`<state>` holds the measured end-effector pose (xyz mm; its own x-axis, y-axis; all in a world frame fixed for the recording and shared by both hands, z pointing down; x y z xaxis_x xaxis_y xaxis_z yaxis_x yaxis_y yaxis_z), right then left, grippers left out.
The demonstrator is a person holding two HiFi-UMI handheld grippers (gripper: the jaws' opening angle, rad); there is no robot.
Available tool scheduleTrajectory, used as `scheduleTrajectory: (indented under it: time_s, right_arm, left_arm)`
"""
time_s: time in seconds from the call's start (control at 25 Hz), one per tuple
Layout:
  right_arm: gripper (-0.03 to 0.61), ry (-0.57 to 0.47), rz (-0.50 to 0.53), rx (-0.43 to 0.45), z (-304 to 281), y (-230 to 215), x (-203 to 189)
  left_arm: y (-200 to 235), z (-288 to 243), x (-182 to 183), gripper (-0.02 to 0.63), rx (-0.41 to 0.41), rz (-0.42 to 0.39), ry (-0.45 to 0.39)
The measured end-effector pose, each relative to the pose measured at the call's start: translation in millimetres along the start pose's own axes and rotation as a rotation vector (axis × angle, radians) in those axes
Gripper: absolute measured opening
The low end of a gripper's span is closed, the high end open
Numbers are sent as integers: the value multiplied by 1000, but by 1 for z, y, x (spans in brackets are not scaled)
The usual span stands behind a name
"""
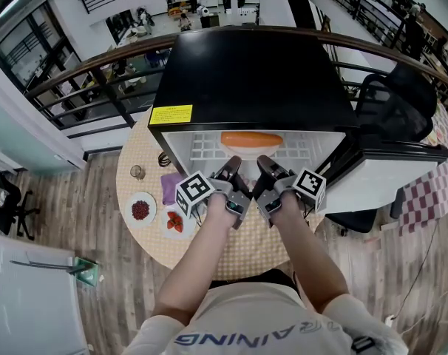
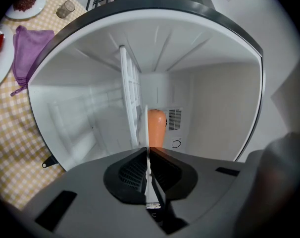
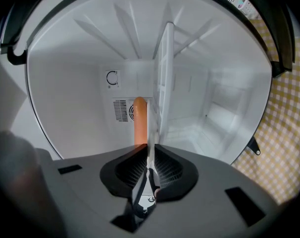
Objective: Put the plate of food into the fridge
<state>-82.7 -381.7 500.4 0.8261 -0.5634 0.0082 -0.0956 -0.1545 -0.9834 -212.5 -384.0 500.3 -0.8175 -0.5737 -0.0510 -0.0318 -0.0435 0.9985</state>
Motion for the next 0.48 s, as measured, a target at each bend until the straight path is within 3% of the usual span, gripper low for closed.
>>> scheduleTrajectory:
  time_s: [0.36, 0.48]
  right_arm:
    - [42, 4, 65, 26, 10, 5, -5]
    - [41, 25, 131, 15, 19, 5, -13]
  left_arm:
    - [-12, 14, -1, 23, -14, -58, 18]
    - [-18, 32, -7, 15, 6, -191, 43]
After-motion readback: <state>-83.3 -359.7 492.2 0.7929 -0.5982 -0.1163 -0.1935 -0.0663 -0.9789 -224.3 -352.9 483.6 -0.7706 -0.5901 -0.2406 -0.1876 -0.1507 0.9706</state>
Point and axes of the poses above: the fingertips, and each gripper's own axes: z backward along the fingers, y to its left, x out of its top, the point moved 4 cm from there along z, backward along the fingers, and after that the axes turned 5 degrees about -x, right-handed, at the moved point
